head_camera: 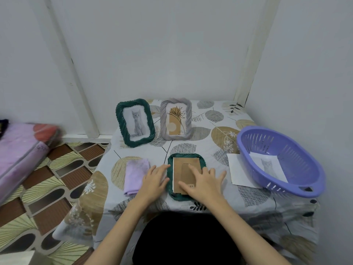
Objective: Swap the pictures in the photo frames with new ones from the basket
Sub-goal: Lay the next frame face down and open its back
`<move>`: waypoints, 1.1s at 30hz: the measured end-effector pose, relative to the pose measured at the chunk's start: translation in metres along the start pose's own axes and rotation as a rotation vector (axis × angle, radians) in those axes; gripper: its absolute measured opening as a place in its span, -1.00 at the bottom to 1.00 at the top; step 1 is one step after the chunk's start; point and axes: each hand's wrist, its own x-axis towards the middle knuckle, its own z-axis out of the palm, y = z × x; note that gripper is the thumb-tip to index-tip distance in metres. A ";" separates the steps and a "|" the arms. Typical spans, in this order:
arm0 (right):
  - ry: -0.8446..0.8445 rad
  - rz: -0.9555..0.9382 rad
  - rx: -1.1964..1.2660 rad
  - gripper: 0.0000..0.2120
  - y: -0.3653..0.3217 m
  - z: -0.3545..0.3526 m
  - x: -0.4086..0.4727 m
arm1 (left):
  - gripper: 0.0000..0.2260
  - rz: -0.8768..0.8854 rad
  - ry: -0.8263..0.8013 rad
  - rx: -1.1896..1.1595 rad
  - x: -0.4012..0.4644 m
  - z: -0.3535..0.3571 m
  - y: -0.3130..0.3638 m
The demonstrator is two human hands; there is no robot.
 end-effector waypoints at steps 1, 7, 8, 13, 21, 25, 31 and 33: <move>-0.001 -0.003 -0.042 -0.28 -0.003 0.002 0.001 | -0.59 -0.016 -0.042 0.069 0.001 0.003 -0.002; -0.004 0.026 -0.066 -0.41 -0.012 0.006 0.004 | -0.66 0.002 -0.056 0.230 0.002 0.009 -0.004; -0.008 0.031 -0.054 -0.43 -0.013 0.006 0.004 | -0.66 0.001 -0.055 0.237 0.002 0.010 -0.004; 0.013 0.038 -0.001 -0.47 -0.011 0.007 0.003 | -0.65 0.003 -0.068 0.253 0.001 0.011 -0.006; 0.048 0.102 0.169 -0.46 -0.006 0.006 0.001 | -0.66 0.021 -0.037 0.318 0.000 0.015 -0.007; 0.070 0.105 0.259 -0.47 -0.005 0.004 -0.001 | -0.67 0.025 -0.026 0.336 0.001 0.016 -0.007; 0.137 0.078 0.333 -0.46 -0.003 0.003 -0.004 | -0.66 0.041 -0.010 0.396 0.003 0.018 -0.006; 0.148 0.065 0.367 -0.45 0.000 0.005 -0.005 | -0.65 0.045 0.002 0.427 0.004 0.020 -0.004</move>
